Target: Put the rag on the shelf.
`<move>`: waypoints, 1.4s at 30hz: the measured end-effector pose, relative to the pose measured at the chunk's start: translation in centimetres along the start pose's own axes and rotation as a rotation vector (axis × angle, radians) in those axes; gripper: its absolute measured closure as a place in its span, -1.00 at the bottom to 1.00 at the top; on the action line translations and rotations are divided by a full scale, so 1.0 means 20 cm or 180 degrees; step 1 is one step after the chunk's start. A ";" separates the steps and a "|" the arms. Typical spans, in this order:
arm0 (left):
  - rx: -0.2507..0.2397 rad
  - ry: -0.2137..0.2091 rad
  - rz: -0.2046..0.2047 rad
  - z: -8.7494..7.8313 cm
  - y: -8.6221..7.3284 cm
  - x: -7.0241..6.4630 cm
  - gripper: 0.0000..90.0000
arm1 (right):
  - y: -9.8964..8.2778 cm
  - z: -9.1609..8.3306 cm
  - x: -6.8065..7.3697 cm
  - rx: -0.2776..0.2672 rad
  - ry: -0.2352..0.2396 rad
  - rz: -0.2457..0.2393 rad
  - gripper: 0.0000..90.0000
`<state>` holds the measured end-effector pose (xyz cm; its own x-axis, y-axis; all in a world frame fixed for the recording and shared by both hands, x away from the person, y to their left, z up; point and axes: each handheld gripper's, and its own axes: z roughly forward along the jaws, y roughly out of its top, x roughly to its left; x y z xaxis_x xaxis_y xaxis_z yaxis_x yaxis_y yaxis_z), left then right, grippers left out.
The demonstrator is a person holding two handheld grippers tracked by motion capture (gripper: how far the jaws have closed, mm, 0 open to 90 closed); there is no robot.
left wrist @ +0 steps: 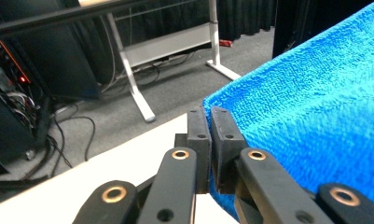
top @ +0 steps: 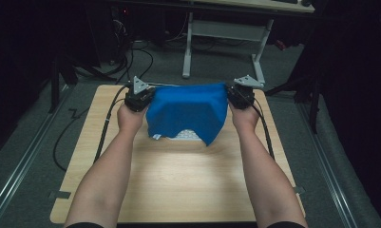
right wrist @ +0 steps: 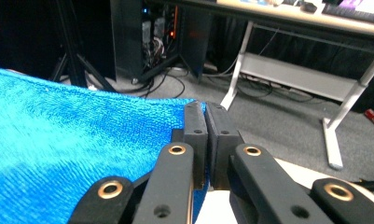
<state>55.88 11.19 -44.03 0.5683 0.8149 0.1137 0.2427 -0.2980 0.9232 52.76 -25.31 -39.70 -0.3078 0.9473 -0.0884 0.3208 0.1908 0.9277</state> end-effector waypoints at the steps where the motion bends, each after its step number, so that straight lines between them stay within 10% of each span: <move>1: 0.0000 0.0000 0.0000 0.00 0.00 0.00 0.95 | 0.00 0.00 0.00 0.0000 0.0000 0.0000 0.97; 19: 0.0270 -0.0198 -0.0173 0.05 -0.23 -0.10 0.95 | -0.33 0.08 0.05 0.0317 0.0103 0.0209 0.96; 42: 0.0264 -0.0317 -0.0334 0.02 -0.29 -0.13 0.84 | -0.42 0.09 0.07 0.0370 0.0148 0.0276 0.90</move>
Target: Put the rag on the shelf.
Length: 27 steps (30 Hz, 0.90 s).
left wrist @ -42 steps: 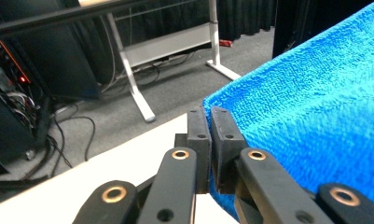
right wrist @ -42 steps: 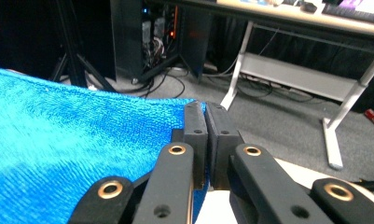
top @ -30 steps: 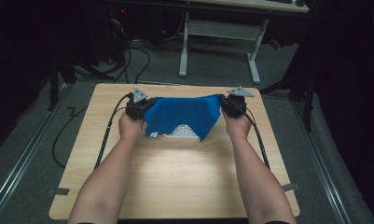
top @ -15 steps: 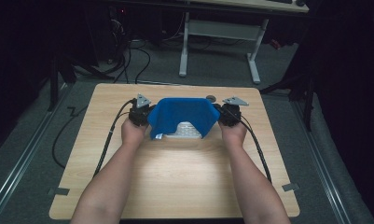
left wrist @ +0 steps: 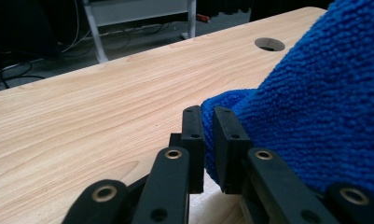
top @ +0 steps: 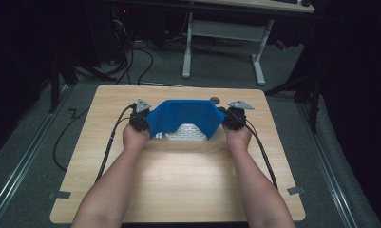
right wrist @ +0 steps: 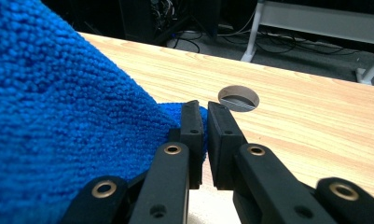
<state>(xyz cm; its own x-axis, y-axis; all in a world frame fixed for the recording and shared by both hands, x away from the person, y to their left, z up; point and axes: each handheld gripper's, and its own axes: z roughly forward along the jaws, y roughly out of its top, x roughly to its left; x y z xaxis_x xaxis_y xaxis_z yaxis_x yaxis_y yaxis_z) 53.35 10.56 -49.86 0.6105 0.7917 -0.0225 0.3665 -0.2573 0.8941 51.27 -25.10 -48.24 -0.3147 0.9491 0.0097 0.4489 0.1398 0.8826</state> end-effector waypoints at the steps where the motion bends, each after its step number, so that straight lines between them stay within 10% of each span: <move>1: -0.0004 0.0001 -0.0002 0.00 0.00 0.00 0.82 | 0.00 0.00 0.00 0.0000 -0.0011 0.0010 0.88; 27: -0.0141 0.0279 -0.0167 -0.08 0.05 0.05 0.22 | 0.12 -0.09 -0.06 -0.0148 -0.0070 0.0019 0.55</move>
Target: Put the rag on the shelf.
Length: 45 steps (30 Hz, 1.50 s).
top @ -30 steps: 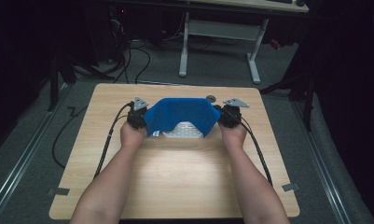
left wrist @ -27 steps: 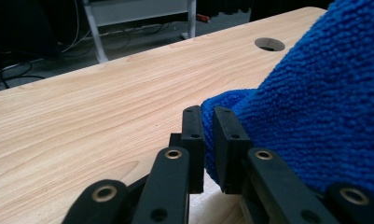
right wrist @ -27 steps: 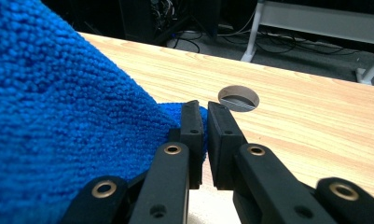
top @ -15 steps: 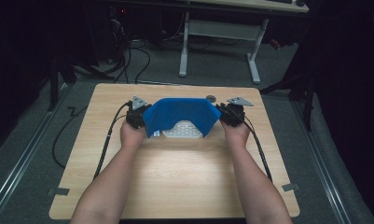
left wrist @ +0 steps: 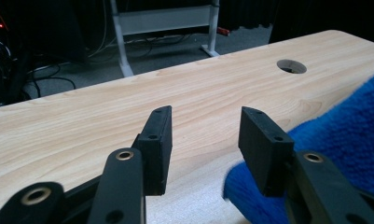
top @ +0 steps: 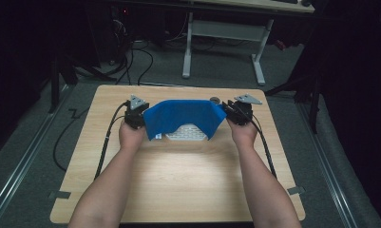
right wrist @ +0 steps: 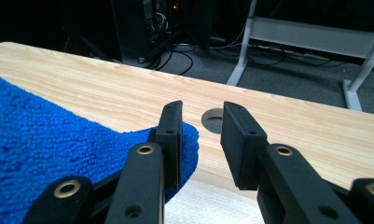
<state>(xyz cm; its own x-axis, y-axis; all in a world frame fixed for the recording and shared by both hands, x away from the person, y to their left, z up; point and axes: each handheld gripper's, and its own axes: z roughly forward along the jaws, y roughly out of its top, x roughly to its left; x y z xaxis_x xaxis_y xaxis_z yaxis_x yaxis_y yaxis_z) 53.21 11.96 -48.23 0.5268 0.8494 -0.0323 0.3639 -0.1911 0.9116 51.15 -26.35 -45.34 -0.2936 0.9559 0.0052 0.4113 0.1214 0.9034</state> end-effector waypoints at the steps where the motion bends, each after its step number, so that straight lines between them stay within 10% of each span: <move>1: -0.0013 0.0001 -0.0024 0.00 0.00 0.01 0.22 | 0.00 0.00 0.00 0.0003 -0.0008 -0.0010 0.55; 26: 0.0008 0.0213 -0.0011 -0.11 0.03 0.11 0.06 | 0.04 -0.06 -0.05 -0.0005 -0.0131 -0.0061 0.38; 45: -0.0050 0.0248 0.0030 -0.32 -0.15 0.06 0.11 | -0.05 -0.26 -0.05 -0.0039 -0.0119 -0.0122 0.31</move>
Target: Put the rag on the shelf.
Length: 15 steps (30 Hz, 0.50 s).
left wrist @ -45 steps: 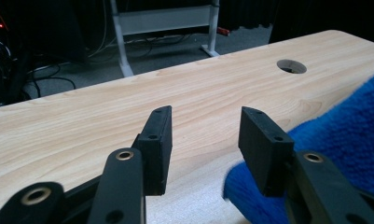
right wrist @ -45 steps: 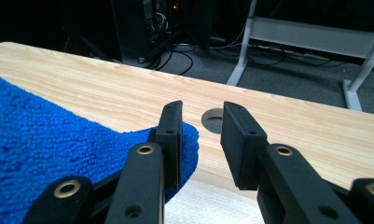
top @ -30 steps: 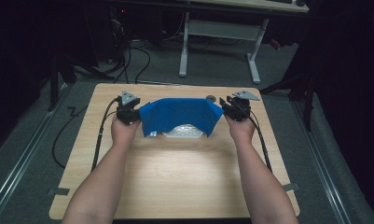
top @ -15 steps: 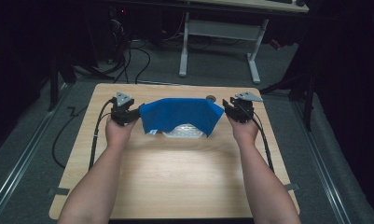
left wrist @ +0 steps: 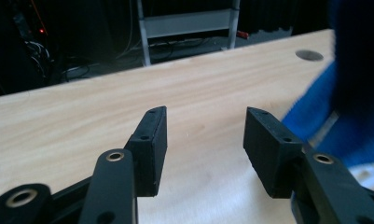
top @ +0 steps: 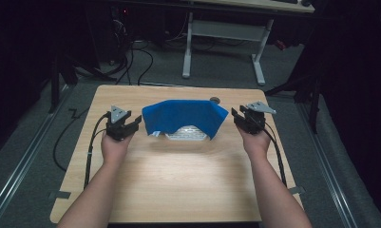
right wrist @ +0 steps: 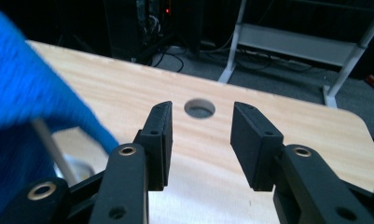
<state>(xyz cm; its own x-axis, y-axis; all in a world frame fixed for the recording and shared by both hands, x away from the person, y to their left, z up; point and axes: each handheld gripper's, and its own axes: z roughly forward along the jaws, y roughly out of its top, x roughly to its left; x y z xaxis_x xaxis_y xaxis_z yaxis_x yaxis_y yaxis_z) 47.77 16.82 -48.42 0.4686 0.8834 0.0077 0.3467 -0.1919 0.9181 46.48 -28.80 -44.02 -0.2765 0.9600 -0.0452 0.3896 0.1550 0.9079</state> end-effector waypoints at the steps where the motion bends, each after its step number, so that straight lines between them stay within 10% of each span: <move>1: -0.0001 0.0005 0.0013 -0.02 -0.01 -0.01 0.11 | -0.01 -0.02 0.00 -0.0037 -0.0004 -0.0016 0.31; 15: 0.0041 -0.0150 0.0122 -0.23 -0.13 -0.14 0.10 | -0.18 -0.26 0.09 -0.0044 0.0047 -0.0297 0.25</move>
<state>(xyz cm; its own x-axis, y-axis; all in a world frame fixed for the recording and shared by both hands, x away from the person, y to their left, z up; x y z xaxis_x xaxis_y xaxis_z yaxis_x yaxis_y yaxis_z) 41.79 16.78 -49.10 0.5193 0.8543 0.0237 0.3382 -0.2309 0.9123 40.00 -28.78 -45.17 -0.3238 0.9380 -0.1238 0.3493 0.2401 0.9057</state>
